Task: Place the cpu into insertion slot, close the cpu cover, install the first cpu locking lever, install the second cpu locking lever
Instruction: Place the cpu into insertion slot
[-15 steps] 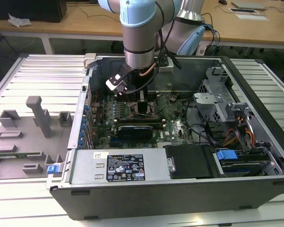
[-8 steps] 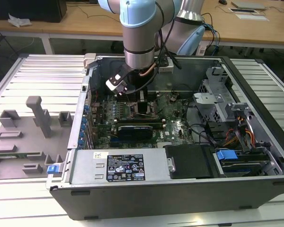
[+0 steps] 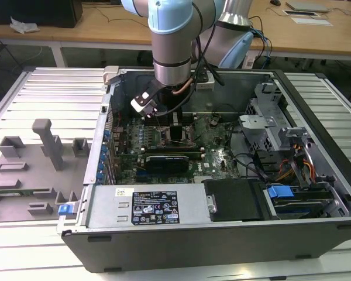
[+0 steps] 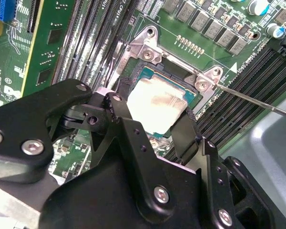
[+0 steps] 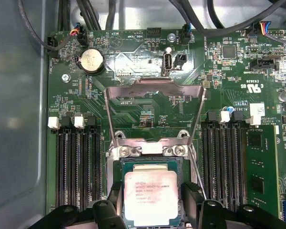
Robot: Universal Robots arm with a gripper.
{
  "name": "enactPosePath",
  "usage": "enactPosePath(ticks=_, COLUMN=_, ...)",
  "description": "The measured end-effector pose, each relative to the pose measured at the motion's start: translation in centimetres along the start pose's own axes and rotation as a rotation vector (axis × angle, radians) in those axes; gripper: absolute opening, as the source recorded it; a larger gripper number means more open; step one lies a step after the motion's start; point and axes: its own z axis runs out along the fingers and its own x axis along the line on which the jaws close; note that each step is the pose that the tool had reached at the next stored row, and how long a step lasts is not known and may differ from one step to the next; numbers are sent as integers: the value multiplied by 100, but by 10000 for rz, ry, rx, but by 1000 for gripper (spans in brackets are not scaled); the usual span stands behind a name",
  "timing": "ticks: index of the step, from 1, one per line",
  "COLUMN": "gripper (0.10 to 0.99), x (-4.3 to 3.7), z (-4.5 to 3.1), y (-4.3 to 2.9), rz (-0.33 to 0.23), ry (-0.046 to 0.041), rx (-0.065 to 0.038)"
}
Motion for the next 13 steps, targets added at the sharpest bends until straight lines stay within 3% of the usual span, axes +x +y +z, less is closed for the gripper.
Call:
enactPosePath(ticks=3, gripper=616, x=0, z=-12, y=1, rz=-2, ry=-11, rx=-2)
enactPosePath(ticks=7, gripper=616, x=0, z=-13, y=1, rz=-14, ry=-138, rx=-2)
enactPosePath(ticks=13, gripper=616, x=-1, z=-45, y=4, rz=-15, ry=-149, rx=-3)
